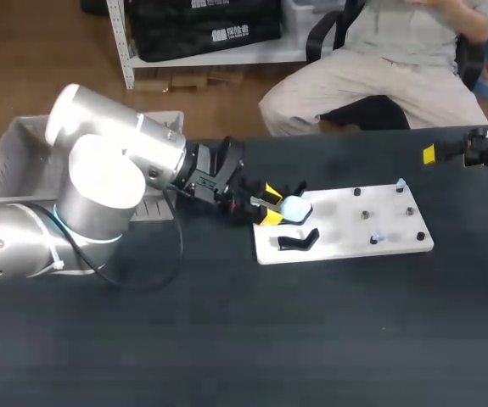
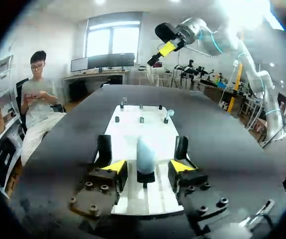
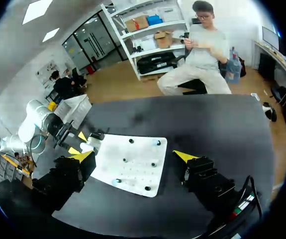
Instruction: Pick up each earbud case from the left stands, insert the matching earbuds, close the lid, and place the case in the box.
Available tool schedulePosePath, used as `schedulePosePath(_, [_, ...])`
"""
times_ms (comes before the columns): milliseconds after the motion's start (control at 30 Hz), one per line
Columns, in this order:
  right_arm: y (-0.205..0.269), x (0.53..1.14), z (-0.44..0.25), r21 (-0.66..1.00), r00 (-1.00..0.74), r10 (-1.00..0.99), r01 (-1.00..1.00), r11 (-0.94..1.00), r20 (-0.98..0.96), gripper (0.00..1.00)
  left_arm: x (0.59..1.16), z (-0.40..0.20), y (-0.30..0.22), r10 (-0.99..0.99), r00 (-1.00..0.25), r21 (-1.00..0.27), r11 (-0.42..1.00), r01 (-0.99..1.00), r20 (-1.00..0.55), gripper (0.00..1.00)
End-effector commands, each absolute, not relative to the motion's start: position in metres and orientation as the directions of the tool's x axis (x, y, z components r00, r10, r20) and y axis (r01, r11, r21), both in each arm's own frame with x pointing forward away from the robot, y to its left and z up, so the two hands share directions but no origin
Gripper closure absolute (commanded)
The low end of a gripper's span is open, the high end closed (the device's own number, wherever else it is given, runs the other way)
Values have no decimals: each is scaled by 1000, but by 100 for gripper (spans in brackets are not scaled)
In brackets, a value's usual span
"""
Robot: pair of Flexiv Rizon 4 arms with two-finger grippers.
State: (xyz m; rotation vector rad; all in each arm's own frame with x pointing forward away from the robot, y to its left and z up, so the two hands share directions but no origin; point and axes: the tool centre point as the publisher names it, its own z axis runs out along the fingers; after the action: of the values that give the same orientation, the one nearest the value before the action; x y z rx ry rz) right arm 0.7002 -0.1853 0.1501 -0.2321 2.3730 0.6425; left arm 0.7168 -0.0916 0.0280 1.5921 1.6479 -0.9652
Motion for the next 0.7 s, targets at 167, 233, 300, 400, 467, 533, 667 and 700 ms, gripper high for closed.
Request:
schedulePosePath(167, [-186, 701, 150, 388, -767, 0, -325, 862, -642, 0, 720, 21, -98, 509, -55, -70, -10, 998, -859, 51])
schedulePosePath(233, [-186, 701, 150, 388, -767, 0, -325, 862, -642, 0, 720, 19, -99, 506, -55, -71, -13, 997, -861, 51])
schedulePosePath(300, [-186, 701, 150, 388, -767, 0, -325, 862, -642, 0, 721, 19, -101, 504, -53, -71, -17, 997, -862, 51])
schedulePosePath(400, [-186, 701, 150, 388, -767, 0, -325, 862, -642, 0, 722, 18, -103, 501, -52, -71, -19, 997, -864, 52])
schedulePosePath(467, [-186, 701, 150, 388, -767, 0, -325, 862, -642, 0, 723, 17, -105, 498, -52, -72, -20, 997, -865, 52])
schedulePosePath(533, [-186, 701, 150, 388, -767, 0, -325, 862, -642, 0, 725, 17, -106, 496, -51, -71, -21, 997, -867, 53])
schedulePosePath(667, [-186, 701, 150, 388, -767, 0, -325, 862, -642, 0, 726, 17, -107, 491, -52, -73, -24, 997, -869, 54])
schedulePosePath(700, [-186, 701, 150, 388, -767, 0, -325, 862, -642, 0, 726, 17, -107, 491, -52, -74, -25, 997, -870, 55])
